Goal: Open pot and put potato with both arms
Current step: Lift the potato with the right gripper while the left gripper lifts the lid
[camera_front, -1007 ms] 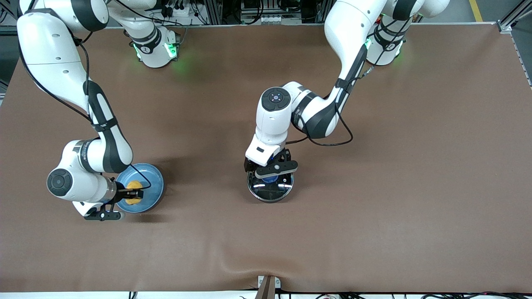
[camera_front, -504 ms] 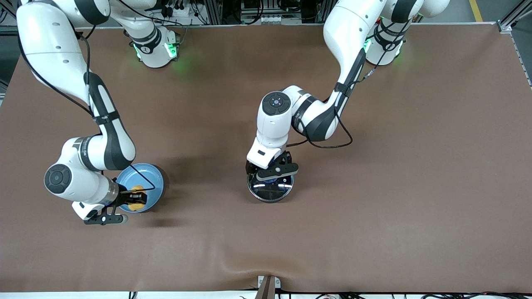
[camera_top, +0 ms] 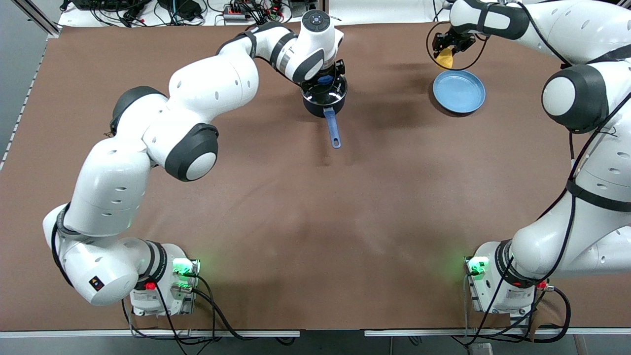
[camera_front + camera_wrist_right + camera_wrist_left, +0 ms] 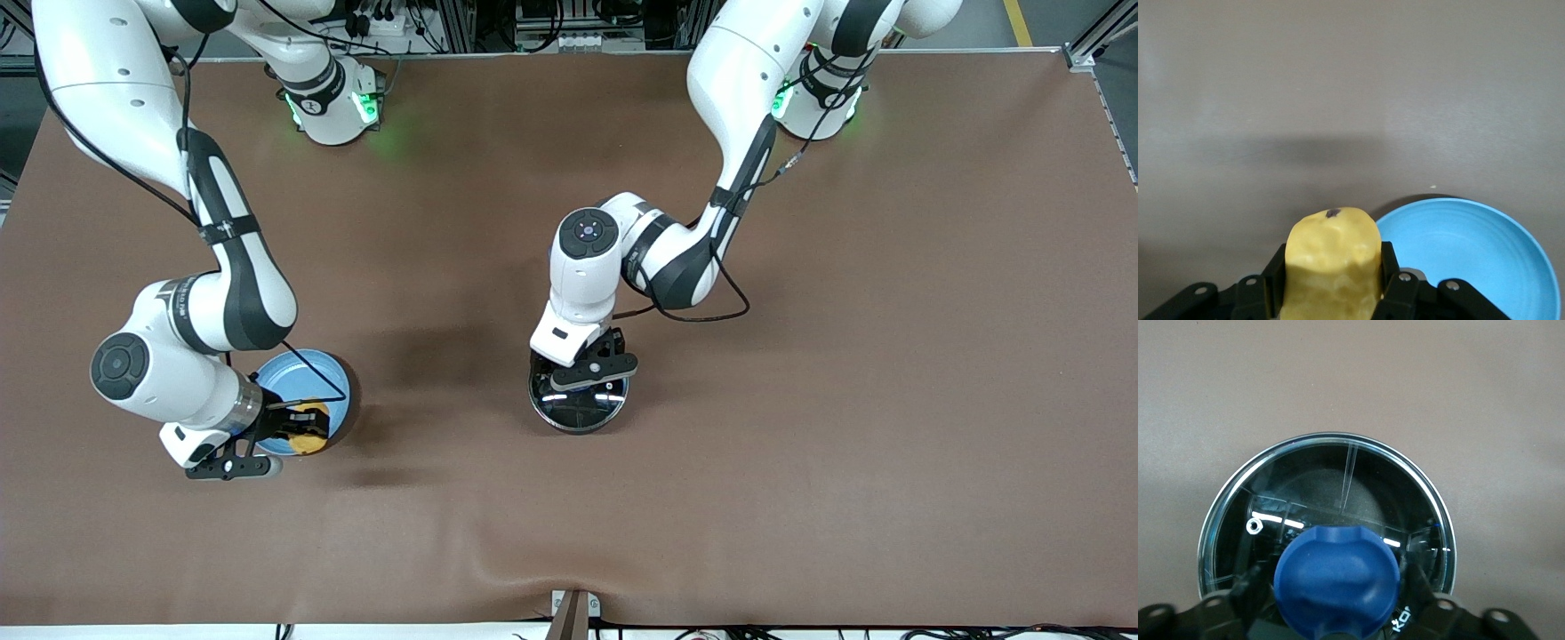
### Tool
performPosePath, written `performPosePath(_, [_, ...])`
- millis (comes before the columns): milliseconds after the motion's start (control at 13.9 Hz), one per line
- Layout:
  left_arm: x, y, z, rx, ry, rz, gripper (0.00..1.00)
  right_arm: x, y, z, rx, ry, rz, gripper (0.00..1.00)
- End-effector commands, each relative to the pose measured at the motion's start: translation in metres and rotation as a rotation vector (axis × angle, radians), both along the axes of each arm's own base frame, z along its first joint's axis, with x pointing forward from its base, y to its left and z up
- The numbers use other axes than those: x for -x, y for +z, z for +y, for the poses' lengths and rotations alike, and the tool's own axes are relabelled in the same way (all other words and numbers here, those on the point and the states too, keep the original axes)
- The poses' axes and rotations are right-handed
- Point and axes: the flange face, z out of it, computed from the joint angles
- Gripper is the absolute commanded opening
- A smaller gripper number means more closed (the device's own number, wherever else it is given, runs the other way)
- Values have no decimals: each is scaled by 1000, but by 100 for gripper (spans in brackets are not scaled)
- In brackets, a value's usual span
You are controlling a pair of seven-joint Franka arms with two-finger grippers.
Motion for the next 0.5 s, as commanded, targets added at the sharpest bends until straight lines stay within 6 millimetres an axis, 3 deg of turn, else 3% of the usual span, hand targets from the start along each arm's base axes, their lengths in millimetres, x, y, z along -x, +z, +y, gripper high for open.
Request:
performPosePath(0, [-3, 4, -4, 0, 19, -22, 58, 6, 26, 24, -27, 4, -19, 10])
performPosePath(72, [-2, 3, -4, 1, 31, -19, 42, 7, 31, 30, -47, 0, -21, 10])
performPosePath(216, [-2, 9, -3, -1, 35, -14, 22, 8, 38, 37, -76, -10, -25, 10])
performPosePath(288, [-2, 11, 0, -13, 39, -3, 22, 9, 39, 43, -87, -9, -24, 10])
performPosePath(432, [-7, 36, 6, -2, 48, -8, 22, 10, 41, 48, -109, -26, -23, 10])
